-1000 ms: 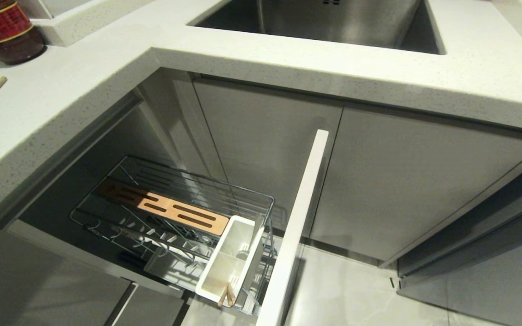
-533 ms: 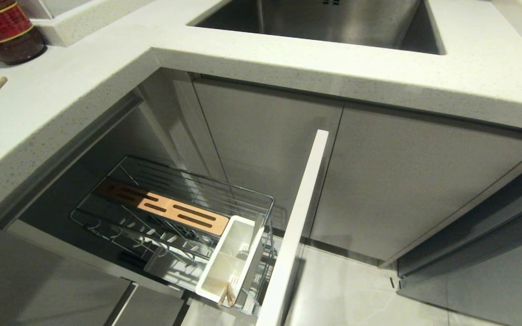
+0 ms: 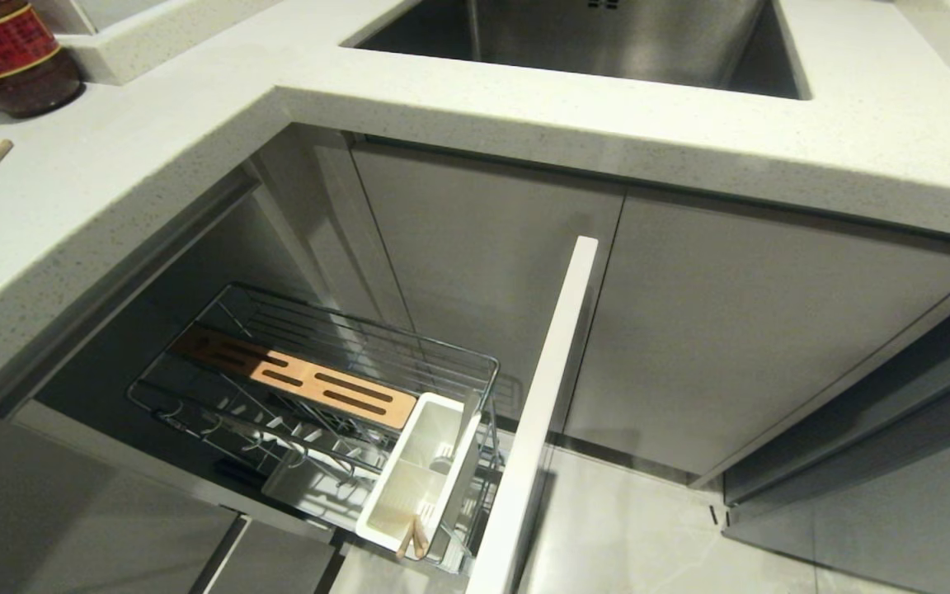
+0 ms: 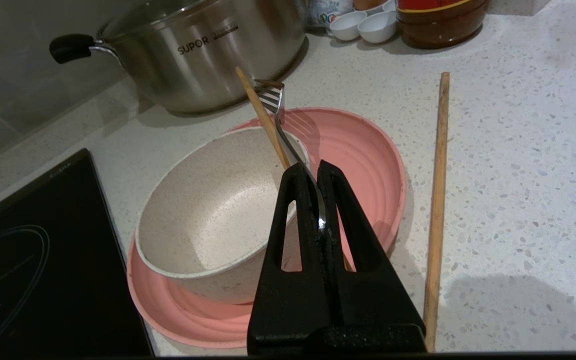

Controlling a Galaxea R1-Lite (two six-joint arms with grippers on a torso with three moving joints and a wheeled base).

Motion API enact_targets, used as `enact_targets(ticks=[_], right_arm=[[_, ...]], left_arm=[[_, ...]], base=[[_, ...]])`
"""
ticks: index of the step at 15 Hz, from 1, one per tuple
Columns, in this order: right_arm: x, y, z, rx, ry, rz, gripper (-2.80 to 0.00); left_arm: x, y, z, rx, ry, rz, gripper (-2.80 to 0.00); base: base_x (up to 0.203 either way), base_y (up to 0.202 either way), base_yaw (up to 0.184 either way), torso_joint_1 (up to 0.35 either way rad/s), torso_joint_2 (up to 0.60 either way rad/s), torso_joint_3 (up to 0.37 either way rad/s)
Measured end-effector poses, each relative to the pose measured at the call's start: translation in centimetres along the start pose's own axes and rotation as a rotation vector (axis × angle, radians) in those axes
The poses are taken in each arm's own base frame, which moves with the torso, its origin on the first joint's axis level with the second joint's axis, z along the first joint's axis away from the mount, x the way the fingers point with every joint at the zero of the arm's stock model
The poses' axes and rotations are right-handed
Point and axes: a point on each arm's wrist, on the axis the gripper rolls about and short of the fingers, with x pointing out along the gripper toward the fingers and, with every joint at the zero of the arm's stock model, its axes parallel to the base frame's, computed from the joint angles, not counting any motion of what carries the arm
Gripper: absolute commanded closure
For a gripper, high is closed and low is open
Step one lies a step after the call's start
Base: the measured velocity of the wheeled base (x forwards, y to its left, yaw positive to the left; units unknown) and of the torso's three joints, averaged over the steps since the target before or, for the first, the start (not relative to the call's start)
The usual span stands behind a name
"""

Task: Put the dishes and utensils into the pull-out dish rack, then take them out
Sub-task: Take the fork out of the cupboard

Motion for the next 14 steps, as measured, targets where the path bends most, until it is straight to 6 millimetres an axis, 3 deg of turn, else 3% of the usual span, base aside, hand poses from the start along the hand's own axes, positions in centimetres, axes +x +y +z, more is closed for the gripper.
enact_targets(ticks=[8,14], right_arm=[[0.00,0.00,0.00,0.000,0.000,0.000,0.00],[0.00,0.00,0.00,0.000,0.000,0.000,0.00]], left_arm=[[0.14,-0.37,-1.11,-0.012,0.071,-0.019,0.00],[0.12,-0.30,-0.89,-0.017,0.061,-0.016,0.00]], base=[[0.000,0.000,0.000,0.000,0.00,0.000],[0.000,0.000,0.000,0.000,0.00,0.000]])
